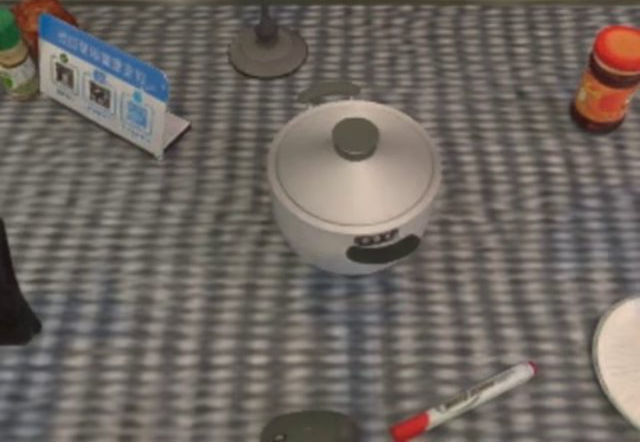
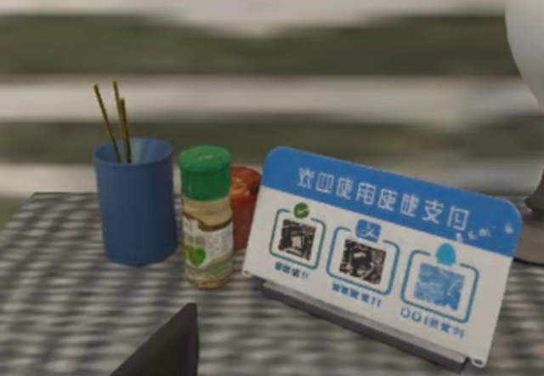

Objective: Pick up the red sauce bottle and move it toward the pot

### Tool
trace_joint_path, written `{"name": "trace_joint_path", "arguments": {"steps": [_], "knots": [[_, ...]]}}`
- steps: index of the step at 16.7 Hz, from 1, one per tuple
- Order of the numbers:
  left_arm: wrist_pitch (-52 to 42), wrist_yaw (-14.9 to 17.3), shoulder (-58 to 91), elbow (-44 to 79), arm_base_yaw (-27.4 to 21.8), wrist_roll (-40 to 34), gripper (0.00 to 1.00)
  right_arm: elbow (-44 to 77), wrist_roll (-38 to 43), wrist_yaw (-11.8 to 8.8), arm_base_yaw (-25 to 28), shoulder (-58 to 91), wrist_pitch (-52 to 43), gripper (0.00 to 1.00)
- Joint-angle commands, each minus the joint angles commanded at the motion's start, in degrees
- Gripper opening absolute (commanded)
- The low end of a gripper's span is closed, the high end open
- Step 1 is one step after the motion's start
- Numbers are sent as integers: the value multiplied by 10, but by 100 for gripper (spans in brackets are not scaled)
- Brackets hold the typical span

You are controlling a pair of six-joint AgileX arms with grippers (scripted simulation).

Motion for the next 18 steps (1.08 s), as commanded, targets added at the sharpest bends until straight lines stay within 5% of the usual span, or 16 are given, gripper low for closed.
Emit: {"name": "trace_joint_path", "arguments": {"steps": [18], "knots": [[0, 0, 0, 0, 0, 0, 100, 921, -256, -45, -42, 960, -491, 100]]}}
